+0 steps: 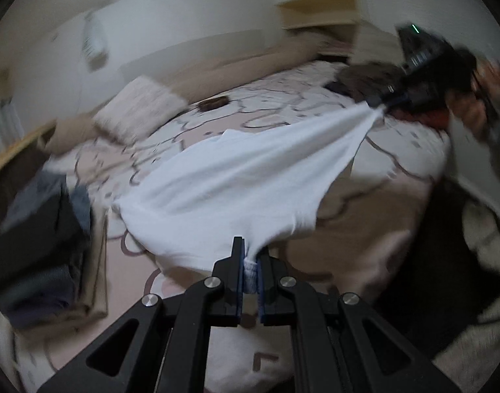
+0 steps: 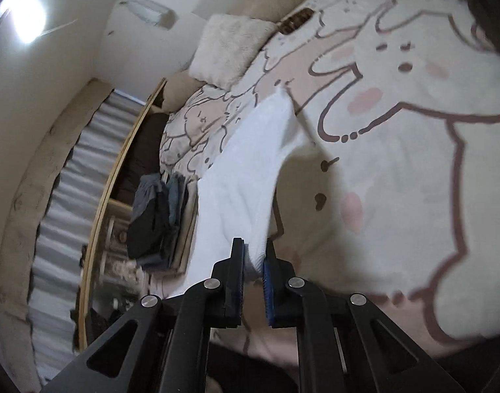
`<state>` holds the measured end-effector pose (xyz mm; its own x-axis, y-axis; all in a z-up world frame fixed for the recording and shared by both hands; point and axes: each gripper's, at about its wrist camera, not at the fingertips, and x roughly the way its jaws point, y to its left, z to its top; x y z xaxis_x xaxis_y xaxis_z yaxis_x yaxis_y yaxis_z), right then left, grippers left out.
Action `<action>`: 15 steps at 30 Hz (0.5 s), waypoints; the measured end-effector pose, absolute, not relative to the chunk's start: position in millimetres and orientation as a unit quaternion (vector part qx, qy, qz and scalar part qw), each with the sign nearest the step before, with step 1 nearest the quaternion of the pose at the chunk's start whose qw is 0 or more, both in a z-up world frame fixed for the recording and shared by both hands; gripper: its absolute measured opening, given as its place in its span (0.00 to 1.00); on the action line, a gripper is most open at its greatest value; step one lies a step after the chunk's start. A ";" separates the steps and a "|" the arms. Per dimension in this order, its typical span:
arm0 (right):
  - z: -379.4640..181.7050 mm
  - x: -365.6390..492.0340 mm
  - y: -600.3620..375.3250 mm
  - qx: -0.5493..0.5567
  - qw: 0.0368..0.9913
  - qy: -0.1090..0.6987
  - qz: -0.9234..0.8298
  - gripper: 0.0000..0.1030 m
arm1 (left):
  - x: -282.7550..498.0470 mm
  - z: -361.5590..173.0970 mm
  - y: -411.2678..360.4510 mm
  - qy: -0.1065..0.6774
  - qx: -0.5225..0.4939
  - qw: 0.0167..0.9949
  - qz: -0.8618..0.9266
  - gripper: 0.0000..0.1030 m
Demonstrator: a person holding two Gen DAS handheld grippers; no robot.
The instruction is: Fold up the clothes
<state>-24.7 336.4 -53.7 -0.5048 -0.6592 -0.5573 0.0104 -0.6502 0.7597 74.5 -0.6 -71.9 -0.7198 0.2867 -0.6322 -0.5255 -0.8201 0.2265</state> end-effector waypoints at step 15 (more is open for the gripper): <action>-90.4 31.5 337.6 0.523 0.161 -0.270 -0.792 0.70 | 99.5 -119.7 -16.7 0.167 -0.428 0.252 0.852 0.58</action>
